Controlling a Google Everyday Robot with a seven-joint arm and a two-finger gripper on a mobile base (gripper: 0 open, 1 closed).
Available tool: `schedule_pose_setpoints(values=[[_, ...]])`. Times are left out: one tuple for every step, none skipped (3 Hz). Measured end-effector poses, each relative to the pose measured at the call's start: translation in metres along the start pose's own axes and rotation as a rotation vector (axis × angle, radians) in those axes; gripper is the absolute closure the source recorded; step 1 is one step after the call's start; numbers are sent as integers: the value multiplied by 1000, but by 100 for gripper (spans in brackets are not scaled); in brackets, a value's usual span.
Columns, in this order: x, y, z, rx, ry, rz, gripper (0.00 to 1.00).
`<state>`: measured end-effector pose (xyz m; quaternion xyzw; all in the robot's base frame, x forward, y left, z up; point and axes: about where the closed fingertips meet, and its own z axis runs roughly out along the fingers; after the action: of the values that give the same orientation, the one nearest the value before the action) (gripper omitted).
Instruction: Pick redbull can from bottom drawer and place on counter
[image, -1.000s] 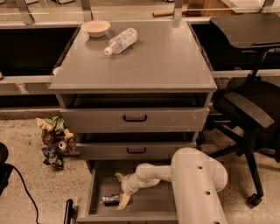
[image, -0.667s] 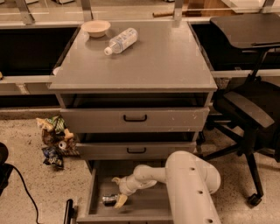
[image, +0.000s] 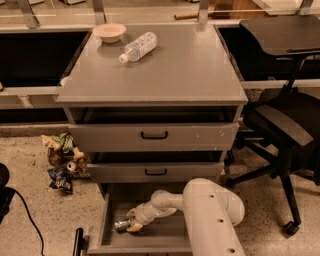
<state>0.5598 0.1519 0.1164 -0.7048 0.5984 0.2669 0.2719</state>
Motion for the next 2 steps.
schedule_pose_setpoints(values=[[-17, -6, -31, 63, -46, -59, 85], [-46, 0, -103, 155, -101, -161, 100]])
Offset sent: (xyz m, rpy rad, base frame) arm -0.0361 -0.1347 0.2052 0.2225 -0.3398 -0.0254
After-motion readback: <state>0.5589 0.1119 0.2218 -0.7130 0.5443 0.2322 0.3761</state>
